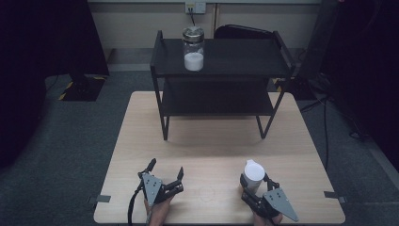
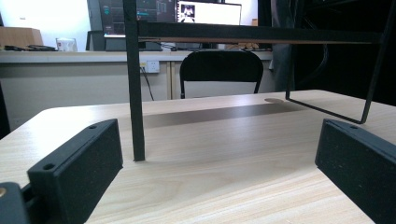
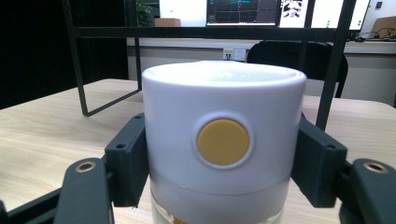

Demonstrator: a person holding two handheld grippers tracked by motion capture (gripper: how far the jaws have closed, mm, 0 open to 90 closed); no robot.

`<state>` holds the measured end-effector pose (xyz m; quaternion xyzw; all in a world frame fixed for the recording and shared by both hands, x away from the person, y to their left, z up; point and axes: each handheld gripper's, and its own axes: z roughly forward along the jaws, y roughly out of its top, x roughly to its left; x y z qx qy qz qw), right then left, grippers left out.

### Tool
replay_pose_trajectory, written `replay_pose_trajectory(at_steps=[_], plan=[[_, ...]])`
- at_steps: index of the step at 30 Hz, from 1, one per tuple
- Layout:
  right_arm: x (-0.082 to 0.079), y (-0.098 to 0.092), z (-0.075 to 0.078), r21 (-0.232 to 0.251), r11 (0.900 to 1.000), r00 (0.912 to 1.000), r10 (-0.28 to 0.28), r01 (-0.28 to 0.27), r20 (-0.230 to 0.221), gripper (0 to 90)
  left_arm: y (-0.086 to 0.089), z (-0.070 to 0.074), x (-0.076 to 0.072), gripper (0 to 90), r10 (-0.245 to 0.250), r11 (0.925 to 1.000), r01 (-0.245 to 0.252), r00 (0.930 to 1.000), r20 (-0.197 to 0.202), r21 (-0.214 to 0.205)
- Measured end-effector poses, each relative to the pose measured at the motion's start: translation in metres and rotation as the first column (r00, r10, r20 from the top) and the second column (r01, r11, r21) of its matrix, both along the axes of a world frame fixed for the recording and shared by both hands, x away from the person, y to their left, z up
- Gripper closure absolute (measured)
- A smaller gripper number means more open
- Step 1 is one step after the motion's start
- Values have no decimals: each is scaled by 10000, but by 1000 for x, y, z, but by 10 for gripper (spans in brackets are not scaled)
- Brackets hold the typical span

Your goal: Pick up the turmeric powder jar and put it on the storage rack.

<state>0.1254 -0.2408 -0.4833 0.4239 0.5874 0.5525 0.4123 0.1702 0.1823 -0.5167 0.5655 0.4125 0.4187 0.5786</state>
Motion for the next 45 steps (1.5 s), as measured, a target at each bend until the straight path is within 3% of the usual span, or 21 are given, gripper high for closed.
replay_pose_trajectory(at_steps=[10,26,37,45], plan=[[6,-13,13,235,9979,9981,611,-610,-54,305,0,0,0,3,0,10000,0,10000,1,0],[11,-28,53,174,9899,9901,1406,-1407,41,305,0,0,0,3,0,10000,0,10000,-1,2],[22,-38,88,-201,9745,9739,2240,-2234,377,305,0,0,0,5,-8,10000,8,10000,-2,-2],[36,-45,106,27,9628,9615,2695,-2700,541,305,0,0,0,4,-2,10000,2,10000,-3,-1]])
